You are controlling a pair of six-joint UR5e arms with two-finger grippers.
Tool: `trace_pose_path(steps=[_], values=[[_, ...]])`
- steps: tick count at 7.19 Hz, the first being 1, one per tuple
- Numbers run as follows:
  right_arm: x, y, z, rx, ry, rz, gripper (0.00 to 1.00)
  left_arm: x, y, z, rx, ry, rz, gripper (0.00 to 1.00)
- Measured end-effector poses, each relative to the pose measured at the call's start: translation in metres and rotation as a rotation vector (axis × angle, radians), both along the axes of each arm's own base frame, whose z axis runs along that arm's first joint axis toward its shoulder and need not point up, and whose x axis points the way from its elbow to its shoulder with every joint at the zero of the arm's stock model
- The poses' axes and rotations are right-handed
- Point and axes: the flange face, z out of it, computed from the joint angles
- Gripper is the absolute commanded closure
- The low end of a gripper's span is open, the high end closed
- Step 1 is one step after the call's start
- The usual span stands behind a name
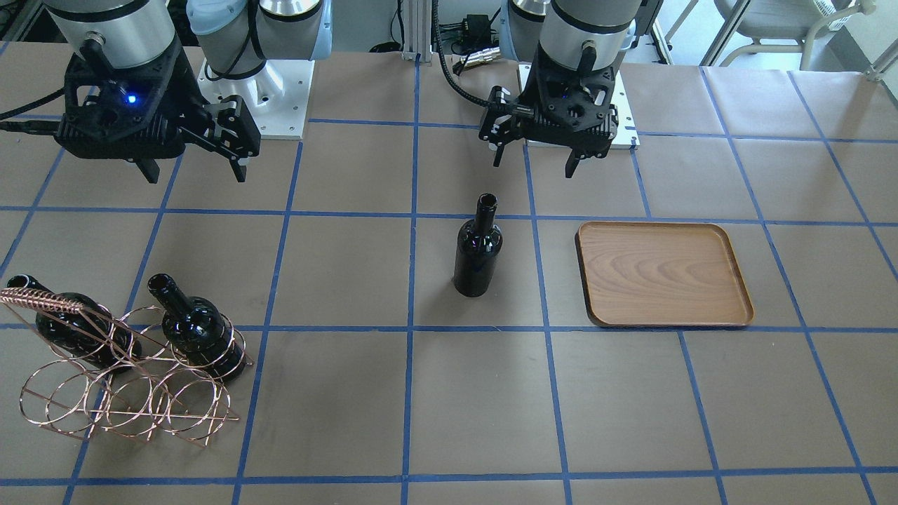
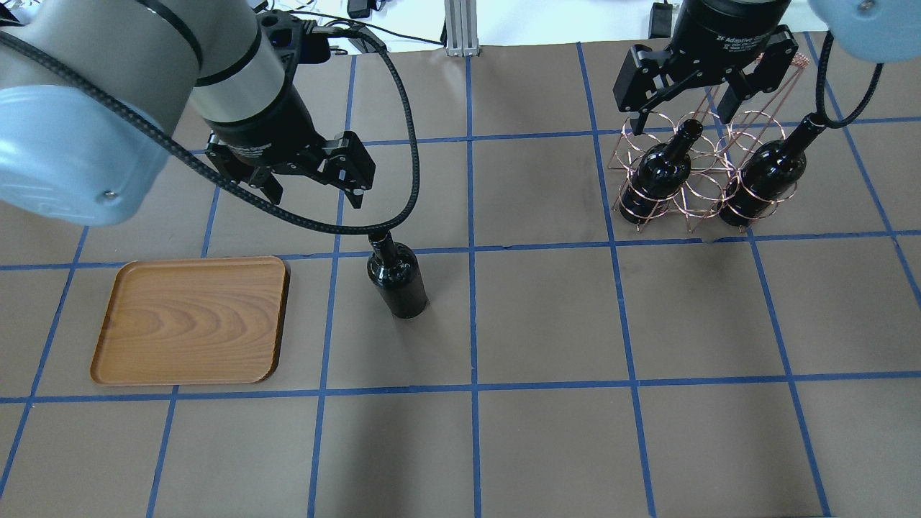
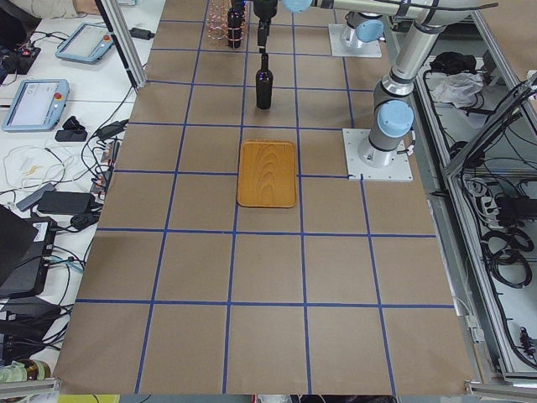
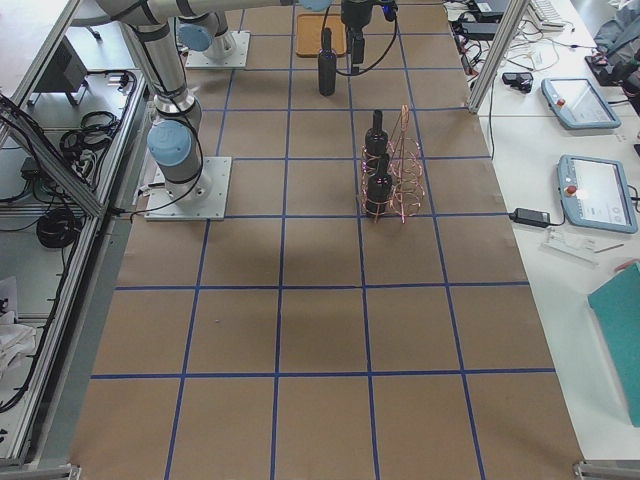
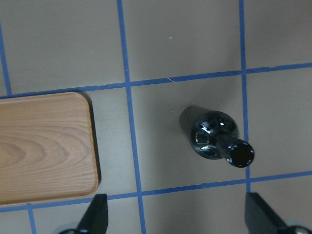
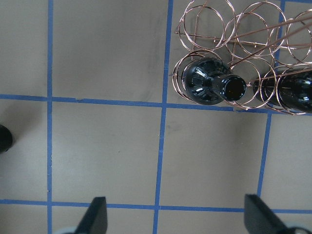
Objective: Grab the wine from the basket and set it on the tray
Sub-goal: 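Move the left gripper over the standing bottle and close on its neck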
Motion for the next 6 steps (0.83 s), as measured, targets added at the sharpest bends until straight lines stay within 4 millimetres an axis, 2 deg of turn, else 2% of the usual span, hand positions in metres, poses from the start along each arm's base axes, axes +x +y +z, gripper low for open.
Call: trace_pose_path(steps=[3,5,6], values=[[0.0,-0.001,-0.002,-0.005,0.002,-0.008,0.0,-0.029,-0.014,-0.047,0.067,-0.013,-0.038,0.02],[-0.001,0.001,0.007,-0.046,0.001,-0.01,0.0,-0.036,-0.014,-0.076,0.122,-0.028,-0.056,0.07],[-0.001,0.004,0.012,-0.069,-0.001,-0.012,0.0,-0.037,-0.012,-0.09,0.147,-0.034,-0.063,0.13]])
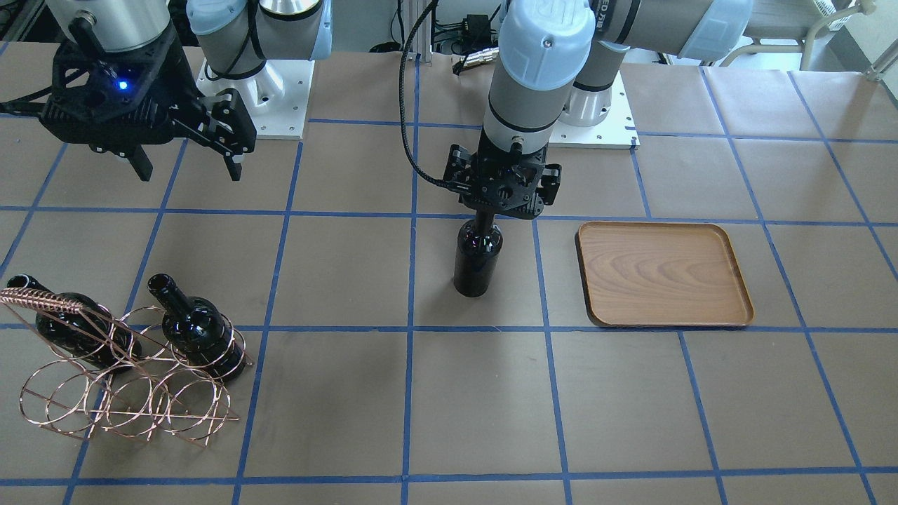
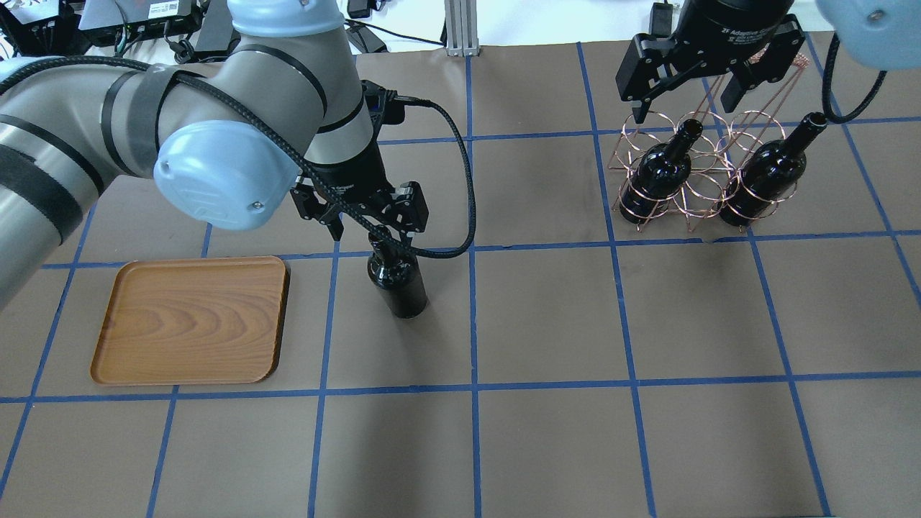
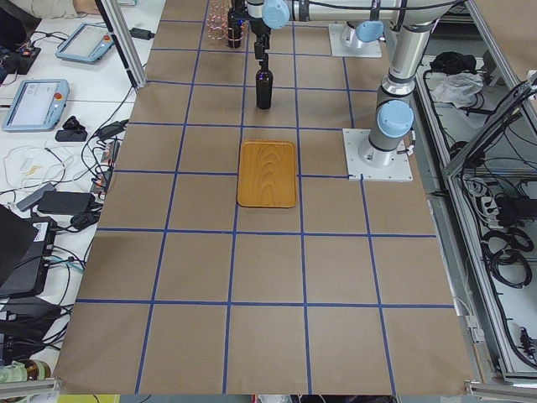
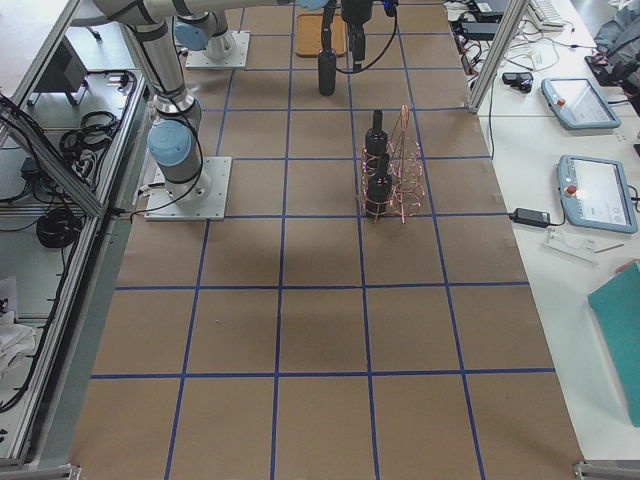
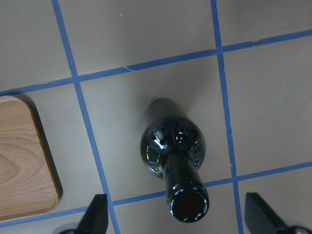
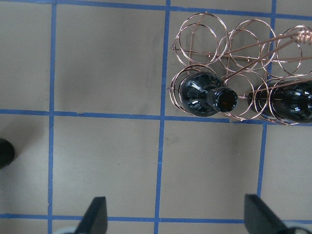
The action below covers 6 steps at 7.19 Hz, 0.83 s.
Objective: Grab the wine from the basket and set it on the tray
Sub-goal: 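Move the left gripper over the standing bottle and close on its neck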
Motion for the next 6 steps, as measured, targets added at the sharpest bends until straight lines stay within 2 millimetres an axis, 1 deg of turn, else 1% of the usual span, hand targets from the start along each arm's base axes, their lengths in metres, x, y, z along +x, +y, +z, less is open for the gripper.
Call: trace_pose_path(steps=[1,2,3,4,5,6], values=[[0.0,0.002,-0.002,-0.006,-0.005,-0.001,0.0,0.0,0.001,-0.009,0.009,-0.001,-0.003,0.18],[0.0,0.002,-0.007,-0.003,-0.008,-0.001,0.0,-0.001,-0.001,-0.014,0.008,0.001,-0.004,0.28],[0.0,0.002,-0.009,0.0,-0.01,-0.001,0.0,-0.002,-0.002,-0.016,0.006,0.003,-0.007,0.45],[0.0,0.003,-0.011,0.002,-0.011,-0.002,0.0,-0.002,-0.002,-0.017,0.005,0.004,-0.009,0.53],[0.001,0.003,-0.012,0.004,-0.011,-0.002,0.0,-0.002,-0.002,-0.017,0.005,0.006,-0.01,0.74],[0.001,0.003,-0.013,0.007,-0.011,-0.003,0.0,-0.002,-0.002,-0.017,0.005,0.006,-0.01,0.9]])
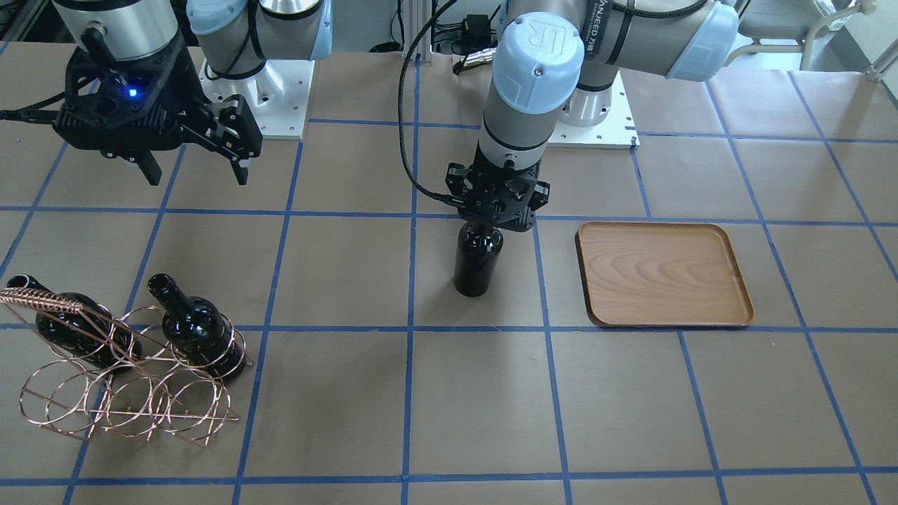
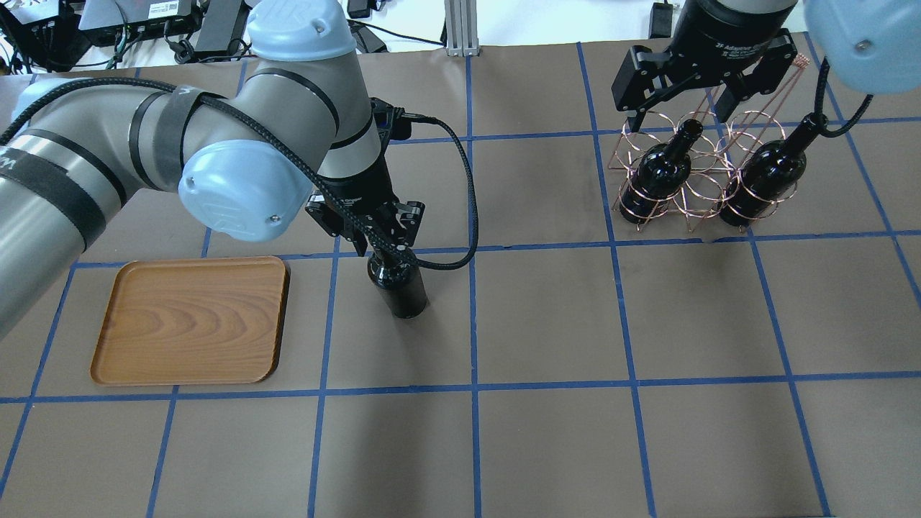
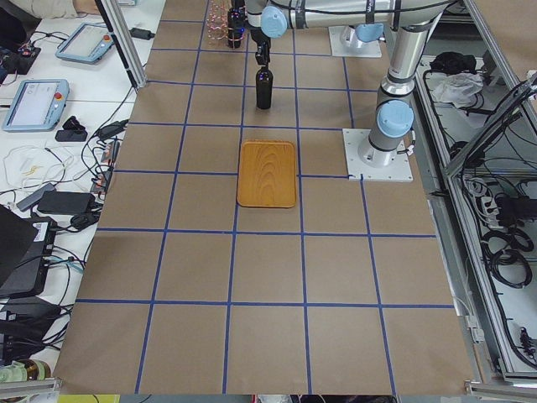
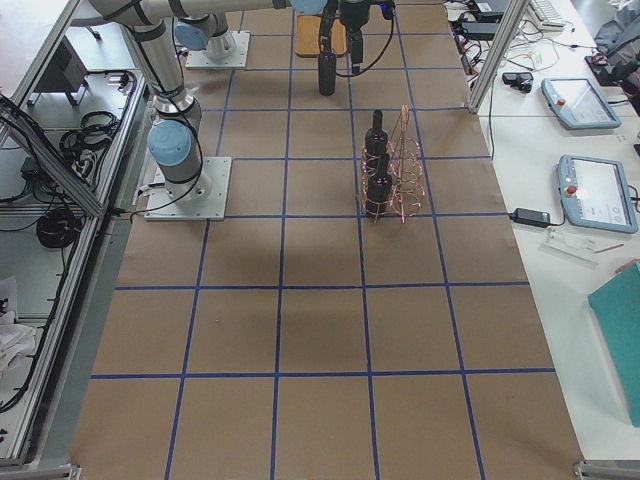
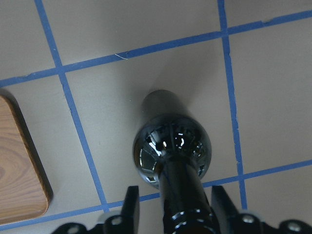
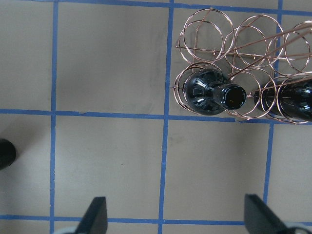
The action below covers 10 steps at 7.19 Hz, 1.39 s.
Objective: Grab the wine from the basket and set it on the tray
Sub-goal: 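Move the left gripper over the standing bottle and close on its neck, then lift the bottle with the left gripper and carry it over the tray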
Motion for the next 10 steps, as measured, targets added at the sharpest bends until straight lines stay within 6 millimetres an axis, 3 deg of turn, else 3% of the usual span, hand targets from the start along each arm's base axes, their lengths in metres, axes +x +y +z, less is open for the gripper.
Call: trace_pose_path(steps=[1,3,5,6,7,8,10], values=[[0.0,0.0,-0.001,0.003,0.003,0.0,0.0,-0.001,0.0,0.0,-0.001,0.0,0.0,1.0],[-0.001,0.0,-0.003,0.003,0.003,0.0,0.0,-0.002,0.001,0.004,-0.007,0.008,0.004,1.0],[-0.001,-0.001,-0.003,-0.008,0.007,0.0,0.0,0.009,-0.005,0.031,-0.051,0.008,0.018,1.0],[-0.002,-0.001,-0.002,-0.011,0.007,0.0,0.0,0.03,-0.016,0.052,-0.075,-0.007,0.028,1.0],[-0.002,-0.001,-0.003,-0.011,0.007,-0.001,0.0,0.061,-0.029,0.068,-0.089,-0.019,0.046,1.0],[-0.002,-0.001,-0.003,-0.011,0.007,-0.002,0.0,0.104,-0.043,0.078,-0.096,-0.023,0.072,1.0],[-0.002,-0.001,-0.003,-0.009,0.007,-0.003,0.0,0.208,-0.054,0.083,-0.076,-0.049,0.082,1.0]])
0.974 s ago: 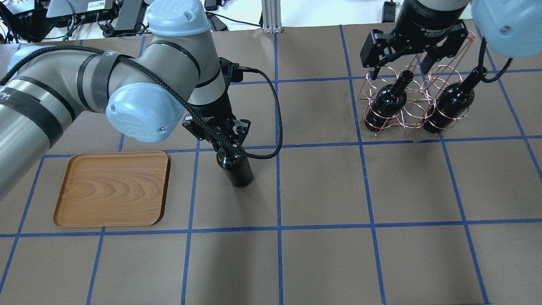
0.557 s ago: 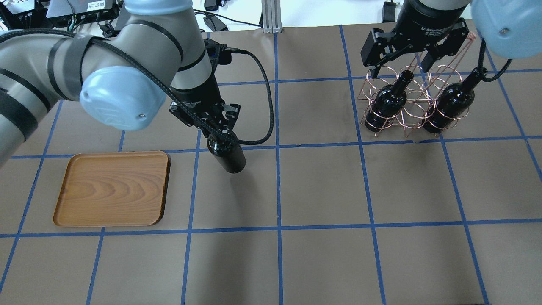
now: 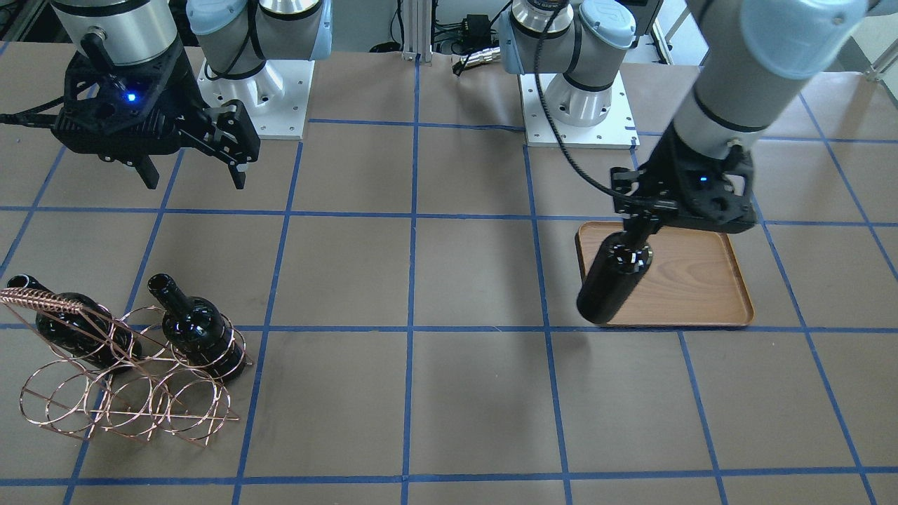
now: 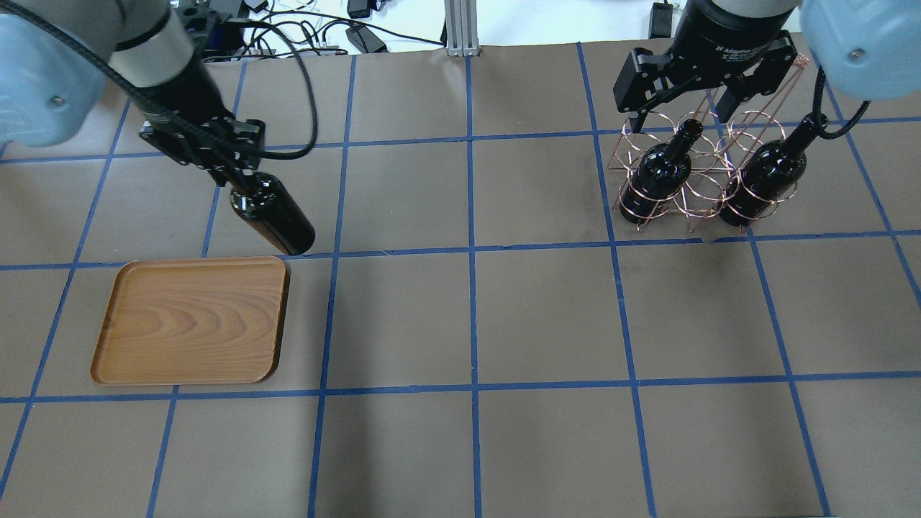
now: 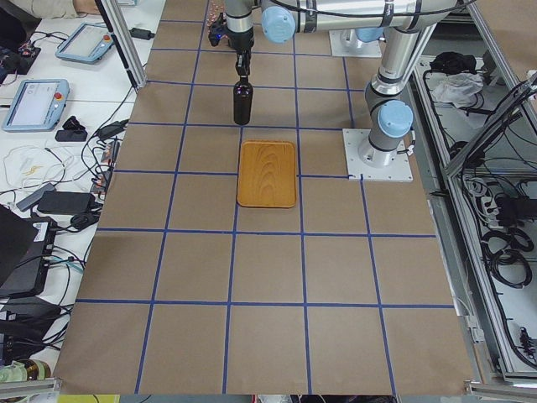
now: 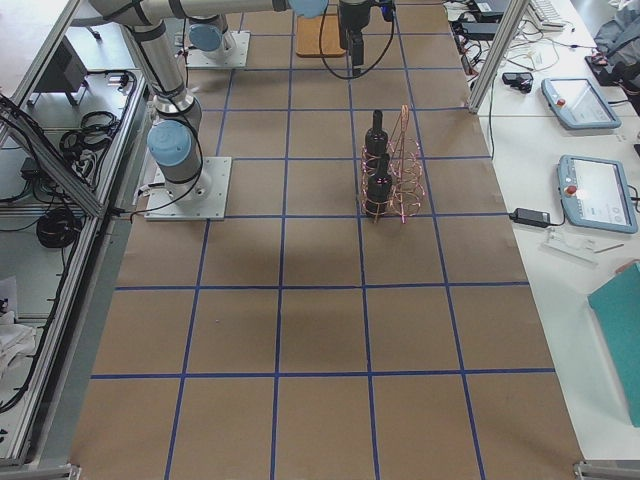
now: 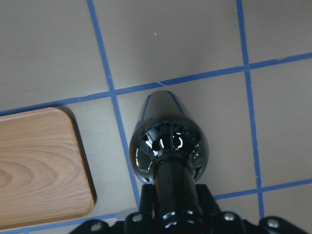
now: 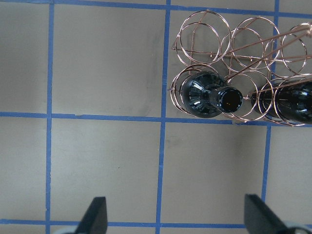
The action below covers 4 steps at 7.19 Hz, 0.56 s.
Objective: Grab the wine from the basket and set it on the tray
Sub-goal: 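Lift the bottle with the left gripper and carry it over the tray, then lower the bottle onto the wooden tray and open the left gripper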
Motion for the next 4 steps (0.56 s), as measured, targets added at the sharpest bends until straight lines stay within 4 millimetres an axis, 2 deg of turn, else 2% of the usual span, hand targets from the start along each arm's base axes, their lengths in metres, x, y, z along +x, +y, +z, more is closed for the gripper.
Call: trace_pose_path(steps=[2,3,4], values=[[0.0,0.0,0.0,-0.002,-0.005,0.001,0.0,0.077,0.006,-0.015,0.049,-0.013,-0.006,1.0],[0.0,0.0,0.0,-0.002,-0.006,0.002,0.0,0.104,0.012,-0.03,0.076,-0.001,-0.002,1.0],[0.0,0.0,0.001,-0.002,-0.005,0.001,0.0,0.12,0.018,-0.044,0.105,0.011,0.007,1.0]])
